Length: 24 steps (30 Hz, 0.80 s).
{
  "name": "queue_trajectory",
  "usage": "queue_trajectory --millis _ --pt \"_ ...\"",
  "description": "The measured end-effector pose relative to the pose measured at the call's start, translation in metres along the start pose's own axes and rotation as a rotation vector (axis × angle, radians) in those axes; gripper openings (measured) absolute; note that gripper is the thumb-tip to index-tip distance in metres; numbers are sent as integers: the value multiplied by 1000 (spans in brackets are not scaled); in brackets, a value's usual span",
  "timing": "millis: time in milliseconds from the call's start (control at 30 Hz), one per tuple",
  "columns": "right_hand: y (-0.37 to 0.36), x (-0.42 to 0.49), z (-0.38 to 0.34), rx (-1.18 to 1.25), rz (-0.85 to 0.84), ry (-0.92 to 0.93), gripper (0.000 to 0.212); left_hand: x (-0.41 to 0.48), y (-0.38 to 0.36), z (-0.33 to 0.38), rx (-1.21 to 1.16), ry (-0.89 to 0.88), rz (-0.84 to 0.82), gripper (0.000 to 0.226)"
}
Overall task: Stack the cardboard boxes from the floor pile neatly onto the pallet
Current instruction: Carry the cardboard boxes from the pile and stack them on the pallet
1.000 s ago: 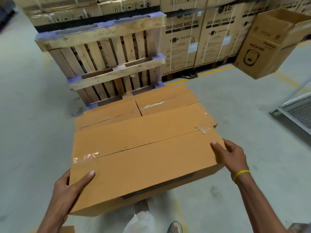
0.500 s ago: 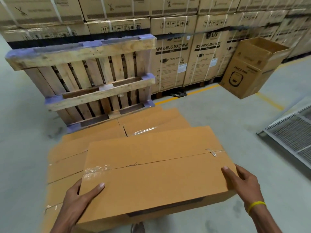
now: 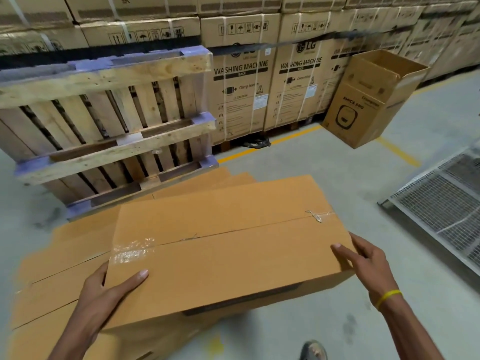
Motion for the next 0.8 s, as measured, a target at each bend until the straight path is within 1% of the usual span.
queue_trajectory --millis 67,167,233,333,400,433,533,633,700,800 --pt "20 34 2 43 -19 16 36 2 -35 12 30 -8 2 62" --pt "54 94 7 116 -17 35 37 1 -98 28 108 -44 -8 91" --pt "75 134 11 149 -33 32 36 2 -143 37 137 -61 20 103" --pt "102 189 19 151 -52 17 35 3 -204 48 130 -35 21 103" --pt "116 223 22 139 -97 4 34 4 -238 53 98 7 43 107" --pt "120 239 23 131 -113 -4 34 4 -252 54 77 29 62 105" --pt "127 282 30 114 -127 -20 35 11 -284 61 79 68 132 98" --pt "123 319 27 111 -129 -35 35 22 -302 73 94 59 133 95" --pt "117 339 17 103 -143 -32 36 32 -307 82 95 49 144 100" --pt "104 366 0 97 -168 0 29 56 -309 100 98 35 166 122"
Point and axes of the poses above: each hand's wrist, its own x-axis towards the middle knuckle, its own y-axis out of the back of the hand, z = x × y, the point moved 4 cm from there along x, towards the middle knuckle, and after that the axes turned 5 degrees about z, right-handed, at the moved point
